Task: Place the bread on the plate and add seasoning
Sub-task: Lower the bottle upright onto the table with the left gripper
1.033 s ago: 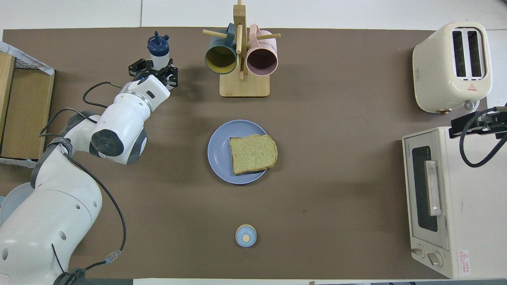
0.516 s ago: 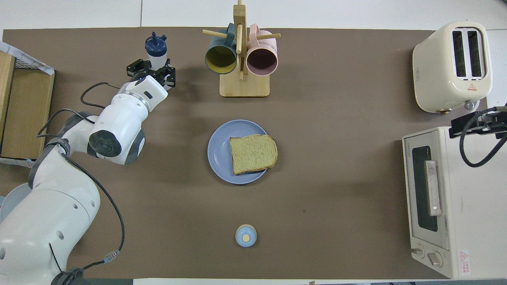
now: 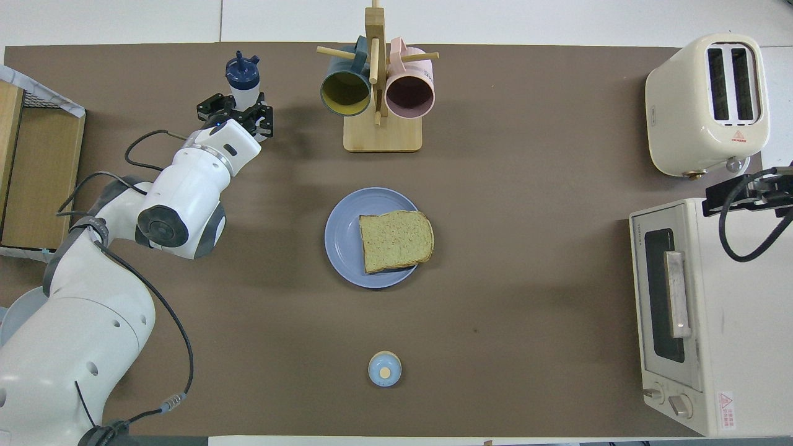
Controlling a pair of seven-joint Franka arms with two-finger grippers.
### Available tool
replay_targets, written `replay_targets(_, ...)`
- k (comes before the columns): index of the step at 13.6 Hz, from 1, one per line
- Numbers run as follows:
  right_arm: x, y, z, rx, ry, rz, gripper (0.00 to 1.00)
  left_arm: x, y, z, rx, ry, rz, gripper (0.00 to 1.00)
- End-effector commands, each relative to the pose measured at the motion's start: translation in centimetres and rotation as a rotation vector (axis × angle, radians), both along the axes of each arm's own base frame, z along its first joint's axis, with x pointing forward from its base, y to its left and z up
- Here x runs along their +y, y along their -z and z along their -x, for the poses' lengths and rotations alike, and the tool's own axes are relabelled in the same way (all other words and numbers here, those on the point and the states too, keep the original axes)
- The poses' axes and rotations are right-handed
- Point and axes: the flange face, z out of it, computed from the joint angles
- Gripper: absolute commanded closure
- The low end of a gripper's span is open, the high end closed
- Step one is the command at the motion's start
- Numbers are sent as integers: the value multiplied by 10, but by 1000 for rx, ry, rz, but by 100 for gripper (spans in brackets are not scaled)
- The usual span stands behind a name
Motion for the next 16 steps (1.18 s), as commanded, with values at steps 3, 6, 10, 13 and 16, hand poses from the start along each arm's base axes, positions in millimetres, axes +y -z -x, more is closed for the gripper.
replay_targets(3, -1, -2, 5, -4, -18, -9, 0, 14, 18, 14, 52, -7, -13, 43)
replay_targets(6, -1, -2, 5, -4, -18, -9, 0, 17, 22, 16, 61, -11, -15, 43)
replay_targets(10, -1, -2, 5, -6, -17, -11, 0, 19, 22, 16, 62, -13, -15, 36)
replay_targets(13, -1, -2, 5, -6, -18, -9, 0, 23, 21, 15, 61, -21, -13, 30)
replay_targets(16, -1, -2, 5, -4, -18, -9, 0, 23, 21, 15, 61, -21, -13, 19)
